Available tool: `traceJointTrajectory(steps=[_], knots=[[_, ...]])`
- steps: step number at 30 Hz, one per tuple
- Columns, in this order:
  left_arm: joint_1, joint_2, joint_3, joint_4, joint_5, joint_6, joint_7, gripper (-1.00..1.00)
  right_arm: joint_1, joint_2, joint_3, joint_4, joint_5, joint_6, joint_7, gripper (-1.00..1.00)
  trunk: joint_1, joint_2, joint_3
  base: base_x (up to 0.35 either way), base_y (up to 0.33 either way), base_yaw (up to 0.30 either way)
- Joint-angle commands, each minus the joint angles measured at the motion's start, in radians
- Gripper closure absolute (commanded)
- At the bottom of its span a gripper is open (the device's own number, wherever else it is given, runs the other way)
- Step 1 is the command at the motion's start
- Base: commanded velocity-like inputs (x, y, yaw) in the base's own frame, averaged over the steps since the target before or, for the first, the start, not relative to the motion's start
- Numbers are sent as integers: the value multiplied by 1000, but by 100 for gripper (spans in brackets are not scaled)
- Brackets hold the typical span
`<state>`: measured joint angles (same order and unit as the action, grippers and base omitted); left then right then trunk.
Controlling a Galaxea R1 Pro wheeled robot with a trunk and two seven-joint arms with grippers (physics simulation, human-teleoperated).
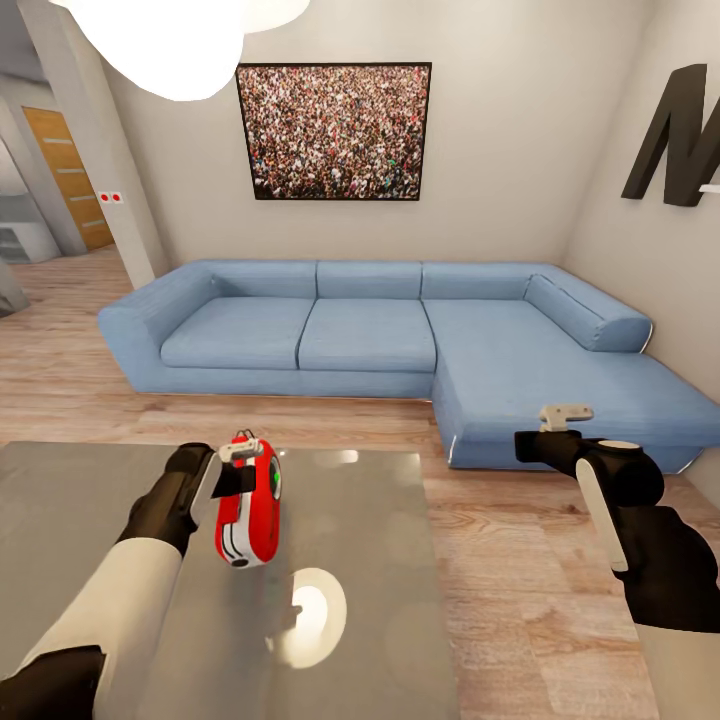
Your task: Turn on the radio receiver that's on the table in the living room.
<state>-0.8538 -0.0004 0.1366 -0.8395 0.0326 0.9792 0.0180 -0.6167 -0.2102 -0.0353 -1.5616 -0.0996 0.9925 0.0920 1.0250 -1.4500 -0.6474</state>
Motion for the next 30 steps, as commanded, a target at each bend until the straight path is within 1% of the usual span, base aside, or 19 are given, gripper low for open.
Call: traceJointTrajectory(steps=[1, 10, 20, 21, 23, 25, 30], knots=[[0, -1, -1, 1, 0, 1, 0, 100, 0, 0, 0, 0, 1, 0, 0, 100, 0, 0, 0, 0, 0, 0], [-1, 2, -2, 2, -6, 5, 0, 100, 0, 0, 0, 0, 0, 0, 0, 100, 0, 0, 0, 0, 0, 0], [-1, 0, -3, 4, -6, 12, 2, 100, 0, 0, 0, 0, 2, 0, 0, 100, 0, 0, 0, 0, 0, 0], [-1, -1, -17, 4, -6, 13, 2, 100, 0, 0, 0, 0, 2, 0, 0, 100, 0, 0, 0, 0, 0, 0], [-1, 1, -62, 6, -7, 15, 2, 100, 0, 0, 0, 0, 3, 0, 0, 100, 0, 0, 0, 0, 0, 0], [-1, 2, -86, 8, -9, 20, 2, 100, 0, 0, 0, 0, 2, 0, 0, 100, 0, 0, 0, 0, 0, 0], [-1, 2, -89, 15, -8, 21, 2, 100, 0, 0, 0, 0, 3, 0, 0, 100, 0, 0, 0, 0, 0, 0]])
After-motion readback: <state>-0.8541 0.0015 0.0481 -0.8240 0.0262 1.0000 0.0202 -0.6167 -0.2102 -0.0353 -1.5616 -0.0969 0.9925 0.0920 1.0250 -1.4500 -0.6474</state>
